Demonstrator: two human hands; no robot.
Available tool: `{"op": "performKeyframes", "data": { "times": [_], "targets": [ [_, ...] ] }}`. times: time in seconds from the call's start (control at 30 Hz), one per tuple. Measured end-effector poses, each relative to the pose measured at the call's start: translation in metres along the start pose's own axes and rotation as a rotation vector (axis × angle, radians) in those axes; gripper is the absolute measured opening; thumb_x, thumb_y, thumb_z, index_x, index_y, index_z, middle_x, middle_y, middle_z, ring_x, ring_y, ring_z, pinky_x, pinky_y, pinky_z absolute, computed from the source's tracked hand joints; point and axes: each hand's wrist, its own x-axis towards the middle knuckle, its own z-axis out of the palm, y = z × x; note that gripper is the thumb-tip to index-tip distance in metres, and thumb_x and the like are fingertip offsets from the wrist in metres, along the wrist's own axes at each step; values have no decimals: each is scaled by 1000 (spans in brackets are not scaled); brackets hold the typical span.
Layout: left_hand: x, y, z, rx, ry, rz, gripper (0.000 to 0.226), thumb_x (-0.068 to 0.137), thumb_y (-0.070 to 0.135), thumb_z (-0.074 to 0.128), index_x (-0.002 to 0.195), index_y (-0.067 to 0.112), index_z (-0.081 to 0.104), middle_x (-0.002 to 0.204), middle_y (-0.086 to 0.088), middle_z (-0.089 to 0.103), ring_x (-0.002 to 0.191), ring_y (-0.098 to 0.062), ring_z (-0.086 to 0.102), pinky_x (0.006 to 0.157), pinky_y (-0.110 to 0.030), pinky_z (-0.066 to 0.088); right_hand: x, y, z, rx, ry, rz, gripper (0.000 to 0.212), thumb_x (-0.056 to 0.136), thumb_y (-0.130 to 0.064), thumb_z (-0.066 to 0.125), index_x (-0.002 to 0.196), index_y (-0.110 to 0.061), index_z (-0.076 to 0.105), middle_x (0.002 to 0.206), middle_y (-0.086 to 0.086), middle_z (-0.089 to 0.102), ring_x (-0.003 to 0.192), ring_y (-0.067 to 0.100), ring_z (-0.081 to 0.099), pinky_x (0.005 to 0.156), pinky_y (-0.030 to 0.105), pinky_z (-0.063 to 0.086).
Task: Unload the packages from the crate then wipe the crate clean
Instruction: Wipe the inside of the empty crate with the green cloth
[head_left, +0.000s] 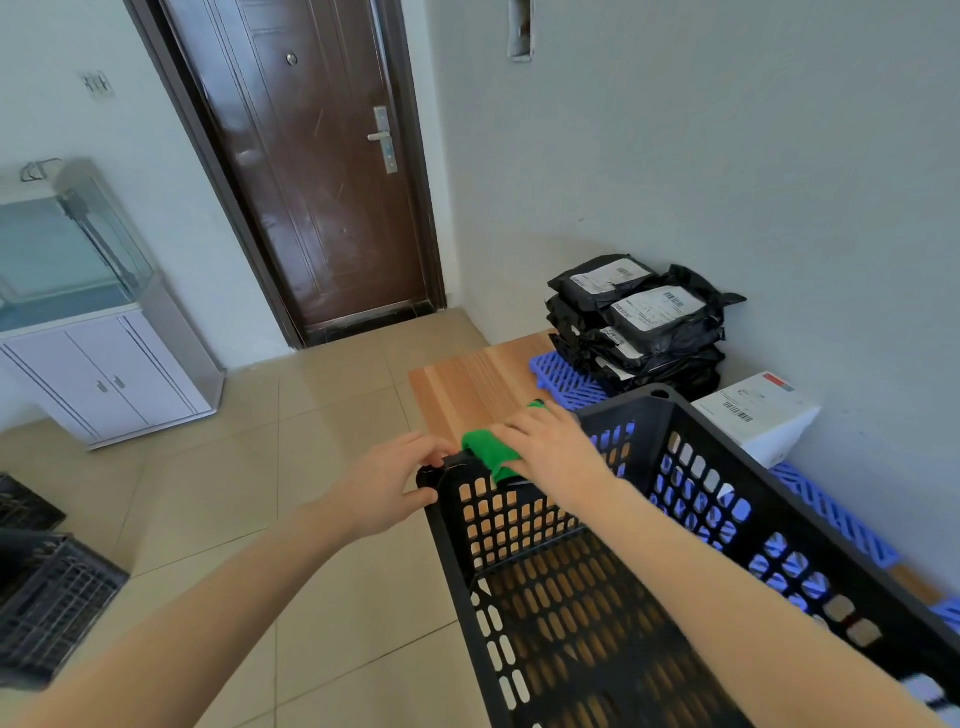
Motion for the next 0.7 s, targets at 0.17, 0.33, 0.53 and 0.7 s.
{"op": "performKeyframes", "data": {
  "times": [0.17, 0.33, 0.53, 0.7],
  "targets": [
    [-3, -8, 2, -74, 54, 6, 41, 82, 16, 74, 111, 34, 51, 105, 18, 51, 98, 18, 45, 83, -1, 31, 14, -32, 21, 57, 126, -106, 40, 81, -30, 70, 119, -20, 61, 109, 1, 65, 108, 25, 60, 104, 48, 40],
    [-1, -6, 0, -21, 20, 2, 37, 85, 21, 72, 113, 32, 51, 104, 18, 48, 97, 6, 46, 87, -18, 38, 10, -12, 20, 25, 162, -166, 46, 77, -31, 74, 120, -22, 60, 105, -1, 67, 101, 22, 63, 97, 44, 46],
    [2, -8, -1, -43, -30, -49, 39, 85, 25, 71, 110, 42, 46, 105, 19, 51, 95, 4, 50, 79, -14, 37, -9, 33, 7, -34, 102, -38, 51, 81, -36, 64, 129, -24, 55, 122, -1, 63, 116, 21, 58, 107, 45, 36],
    [2, -8, -1, -74, -28, -81, 37, 85, 25, 72, 111, 38, 49, 106, 16, 54, 94, 3, 53, 72, -8, 35, -32, 89, -3, -65, 29, 155, 56, 86, -34, 64, 138, -23, 48, 135, 2, 54, 130, 23, 47, 111, 47, 29]
  ]
}}
